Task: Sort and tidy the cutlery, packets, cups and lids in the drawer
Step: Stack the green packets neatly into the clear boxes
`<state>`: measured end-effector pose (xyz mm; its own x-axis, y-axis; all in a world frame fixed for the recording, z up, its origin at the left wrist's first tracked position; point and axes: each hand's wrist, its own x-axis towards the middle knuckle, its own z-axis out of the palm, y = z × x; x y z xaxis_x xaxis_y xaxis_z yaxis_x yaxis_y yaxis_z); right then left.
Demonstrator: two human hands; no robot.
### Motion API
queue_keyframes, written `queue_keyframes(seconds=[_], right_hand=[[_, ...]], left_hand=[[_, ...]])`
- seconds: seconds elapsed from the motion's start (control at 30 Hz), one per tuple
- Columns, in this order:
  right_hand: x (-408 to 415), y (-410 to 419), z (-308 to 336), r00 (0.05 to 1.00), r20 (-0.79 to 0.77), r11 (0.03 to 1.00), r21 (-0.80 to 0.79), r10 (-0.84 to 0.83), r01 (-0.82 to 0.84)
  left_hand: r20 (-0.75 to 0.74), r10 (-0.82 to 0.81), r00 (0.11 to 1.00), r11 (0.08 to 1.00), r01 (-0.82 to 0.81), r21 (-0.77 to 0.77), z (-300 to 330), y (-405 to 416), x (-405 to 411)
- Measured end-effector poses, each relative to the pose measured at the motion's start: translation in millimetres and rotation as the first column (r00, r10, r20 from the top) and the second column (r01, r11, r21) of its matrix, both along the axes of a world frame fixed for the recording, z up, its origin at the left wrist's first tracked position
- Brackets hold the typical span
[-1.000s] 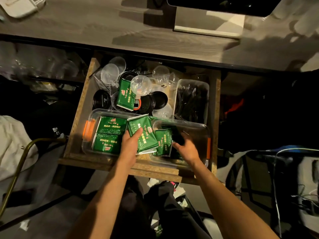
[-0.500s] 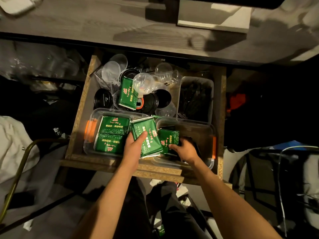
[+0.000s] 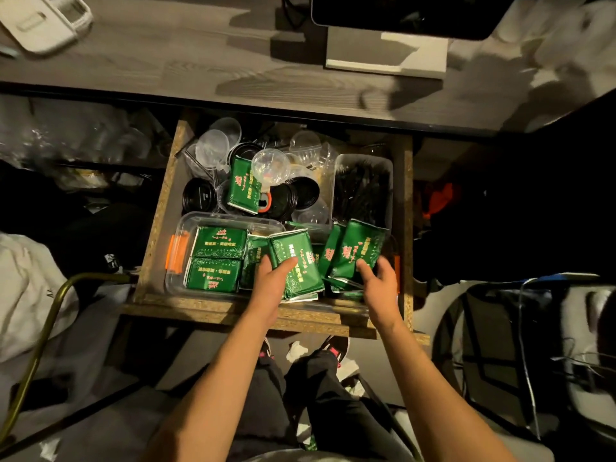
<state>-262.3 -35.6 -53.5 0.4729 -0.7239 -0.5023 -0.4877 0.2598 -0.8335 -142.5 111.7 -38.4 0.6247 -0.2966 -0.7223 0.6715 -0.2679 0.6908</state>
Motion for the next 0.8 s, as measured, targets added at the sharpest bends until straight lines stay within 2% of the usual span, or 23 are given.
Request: queue_keyframes(seconds=[0.17, 0.27, 0.4, 0.5, 0.57, 0.67, 0.8], right_hand=[[-1.4, 4.4, 24.5, 0.957, 0.117, 0.964, 0.059, -0.265, 0.260], [-2.7, 13.3, 41.6, 0.910, 0.194, 0.924, 0.188, -0.367, 0.333], [6.7, 43.8, 55.1, 0.926, 0.161, 0.917, 0.270, -0.343, 0.293], [14.1, 63.8, 60.6, 0.941, 0.130, 0.931, 0.242, -0.311, 0.274], [17.5, 72.3, 68.8, 0.951, 0.126, 0.941, 0.228, -0.284, 0.251], [19.8, 78.1, 80.0, 0.958, 0.120, 0.950, 0.207, -0.260, 0.232], [27.2, 82.7, 95.3, 0.959, 0.123, 0.960, 0.148, -0.255, 0.236]], left_hand=[[0.002, -0.048, 0.999, 0.998, 0.048, -0.028, 2.4, 3.9, 11.0], [-0.010, -0.076, 0.997, 0.996, 0.076, -0.055, 16.6, 8.0, 13.4], [-0.104, -0.133, 0.986, 0.989, 0.125, -0.073, 24.1, 8.8, 12.9], [-0.129, -0.207, 0.970, 0.972, 0.189, -0.139, 34.6, 8.0, 9.6], [-0.102, -0.276, 0.956, 0.952, 0.257, -0.164, 35.9, 11.3, 6.3], [-0.016, -0.343, 0.939, 0.935, 0.340, -0.100, 41.9, 14.8, 4.6], [0.054, -0.360, 0.931, 0.930, 0.363, -0.057, 56.9, 14.5, 4.9]])
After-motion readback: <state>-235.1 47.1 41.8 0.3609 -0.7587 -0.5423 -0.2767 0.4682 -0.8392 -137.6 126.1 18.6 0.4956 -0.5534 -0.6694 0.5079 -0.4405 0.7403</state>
